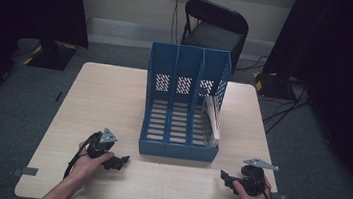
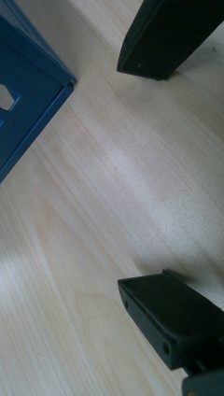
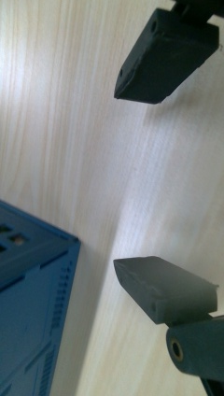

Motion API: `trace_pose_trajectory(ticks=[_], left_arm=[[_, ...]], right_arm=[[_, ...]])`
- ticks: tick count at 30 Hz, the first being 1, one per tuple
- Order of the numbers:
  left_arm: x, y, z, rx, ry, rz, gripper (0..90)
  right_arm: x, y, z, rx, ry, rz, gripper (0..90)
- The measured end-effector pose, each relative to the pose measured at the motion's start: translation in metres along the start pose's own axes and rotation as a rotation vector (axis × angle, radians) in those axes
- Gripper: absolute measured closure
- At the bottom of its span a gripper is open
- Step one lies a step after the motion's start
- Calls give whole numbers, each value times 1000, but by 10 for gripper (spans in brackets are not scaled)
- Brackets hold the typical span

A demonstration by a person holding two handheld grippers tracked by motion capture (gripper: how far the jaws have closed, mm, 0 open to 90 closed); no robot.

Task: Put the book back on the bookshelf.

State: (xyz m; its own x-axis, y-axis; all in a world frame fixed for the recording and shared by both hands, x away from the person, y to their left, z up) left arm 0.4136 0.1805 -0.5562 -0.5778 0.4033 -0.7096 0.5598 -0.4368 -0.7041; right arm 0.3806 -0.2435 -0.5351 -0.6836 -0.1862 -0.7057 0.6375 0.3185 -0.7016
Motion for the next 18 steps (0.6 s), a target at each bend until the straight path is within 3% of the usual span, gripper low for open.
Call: trace_pose_trajectory(ticks=[2,4,7,9,11,18], left_arm=[[0,0,0,0,0,0,0],[0,0,0,-1,3,0,0],[0,0,0,0,0,0,0],[0,0,0,-1,4,-2,0],[0,0,0,-1,3,0,0],[0,0,-1,-1,1,-1,0]], right_arm=[[1,5,-1,13,1,-3,148],[4,15,-3,45,-28,-29,137],[4,17,-4,66,-37,-16,138],[5,19,-5,107,-81,4,128],[7,20,-6,109,-78,39,125],[7,20,-5,110,-77,40,127]])
Point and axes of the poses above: each handheld gripper's, and its own axes: y roughly forward along the jaws, x roughly out of its underside, z roughly to its right, the point moved 7 cm from there along y, roughly forward along the jaws, and after that the axes turned 2 degrees about -y, right-handed, at the moved point
